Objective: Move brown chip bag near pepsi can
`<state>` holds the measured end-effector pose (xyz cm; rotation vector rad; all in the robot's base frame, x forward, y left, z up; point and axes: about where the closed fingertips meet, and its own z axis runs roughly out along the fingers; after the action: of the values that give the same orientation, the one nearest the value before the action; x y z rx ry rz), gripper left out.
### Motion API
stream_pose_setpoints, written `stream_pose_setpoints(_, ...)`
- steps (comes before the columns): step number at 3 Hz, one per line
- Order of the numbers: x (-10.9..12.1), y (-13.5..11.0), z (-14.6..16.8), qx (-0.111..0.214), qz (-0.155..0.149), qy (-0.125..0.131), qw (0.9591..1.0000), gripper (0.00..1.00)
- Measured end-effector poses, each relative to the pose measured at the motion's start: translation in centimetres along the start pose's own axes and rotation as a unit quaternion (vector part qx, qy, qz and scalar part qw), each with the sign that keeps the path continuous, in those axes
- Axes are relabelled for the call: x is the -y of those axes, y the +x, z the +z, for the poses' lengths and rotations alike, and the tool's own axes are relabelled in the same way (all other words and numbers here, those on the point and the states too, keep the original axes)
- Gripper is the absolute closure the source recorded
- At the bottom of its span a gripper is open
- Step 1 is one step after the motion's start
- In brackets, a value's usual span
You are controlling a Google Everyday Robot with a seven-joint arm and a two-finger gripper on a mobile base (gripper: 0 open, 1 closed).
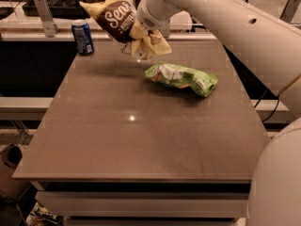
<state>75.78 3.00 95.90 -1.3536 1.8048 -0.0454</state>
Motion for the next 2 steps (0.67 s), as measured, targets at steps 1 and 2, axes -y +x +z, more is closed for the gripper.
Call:
stream_pose_setpoints(1, -0.13, 0.0, 0.16, 0.0, 0.0, -0.001, 1.0, 0.35)
stream_pose_setpoints(2, -0.28, -0.01, 0.34, -0.001, -0.001, -0.003, 1.0, 0.11)
